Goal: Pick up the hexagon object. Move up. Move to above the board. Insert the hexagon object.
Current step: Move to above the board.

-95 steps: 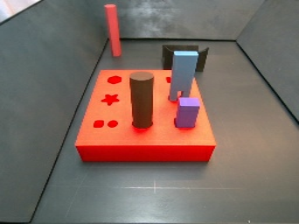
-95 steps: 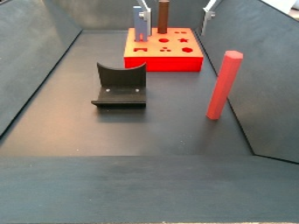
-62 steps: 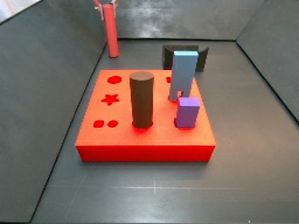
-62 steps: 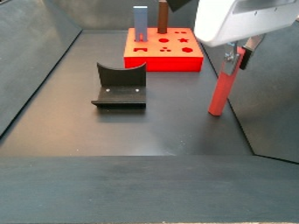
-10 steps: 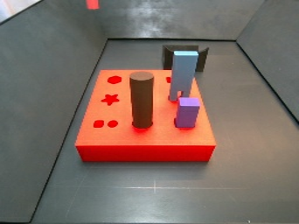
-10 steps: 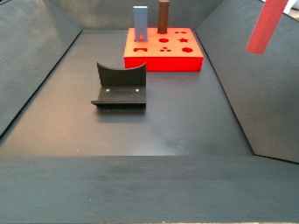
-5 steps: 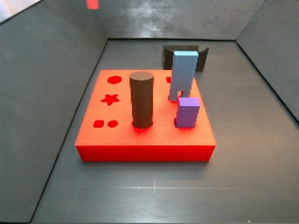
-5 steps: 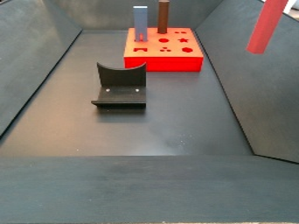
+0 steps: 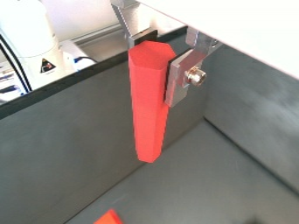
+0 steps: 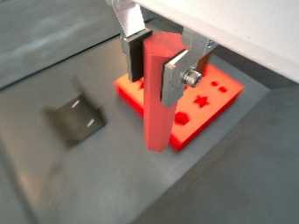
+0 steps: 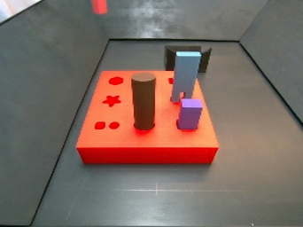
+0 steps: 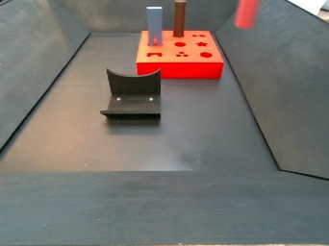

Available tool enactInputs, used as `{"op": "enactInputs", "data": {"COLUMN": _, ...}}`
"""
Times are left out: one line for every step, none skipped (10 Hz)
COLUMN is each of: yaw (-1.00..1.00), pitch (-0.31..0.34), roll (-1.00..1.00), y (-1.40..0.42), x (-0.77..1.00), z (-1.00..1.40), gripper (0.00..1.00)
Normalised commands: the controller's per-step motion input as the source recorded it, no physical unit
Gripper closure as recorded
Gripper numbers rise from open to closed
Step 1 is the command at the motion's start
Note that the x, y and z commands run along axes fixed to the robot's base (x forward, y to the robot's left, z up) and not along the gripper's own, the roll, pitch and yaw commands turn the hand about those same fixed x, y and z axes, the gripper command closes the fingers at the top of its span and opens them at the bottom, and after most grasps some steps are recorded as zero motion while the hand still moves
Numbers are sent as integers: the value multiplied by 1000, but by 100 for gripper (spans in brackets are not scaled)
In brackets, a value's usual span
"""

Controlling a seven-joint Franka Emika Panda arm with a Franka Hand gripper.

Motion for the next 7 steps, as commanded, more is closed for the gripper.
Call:
{"op": "enactInputs", "data": {"yaw": -491, "pitch": 166, "roll": -22, "y": -1000, "x": 518, "z": 154, "gripper": 100}}
{"op": "enactInputs", "data": {"yaw": -253, "pitch": 165, "roll": -41, "y": -1000, "x": 528, "z": 159, "gripper": 100}}
{"op": "enactInputs", "data": {"yaw": -142, "pitch": 159, "roll": -32, "y": -1000, "x": 531, "z": 162, "gripper": 100}}
{"op": "enactInputs", "data": {"yaw": -24, "pitch": 166, "roll": -15, "y": -1000, "x": 544, "z": 167, "gripper": 100}}
{"op": "enactInputs", "data": {"yaw": -15, "pitch": 159, "roll": -25, "y": -1000, "x": 552, "z": 168, "gripper": 100}}
{"op": "enactInputs", "data": {"yaw": -7, "pitch": 157, "roll": 1, "y": -1000, "x": 563, "z": 168, "gripper": 100}}
{"op": "enactInputs", "data": {"yaw": -6, "pitch": 160, "roll": 9, "y": -1000, "x": 597, "z": 180, "gripper": 100}}
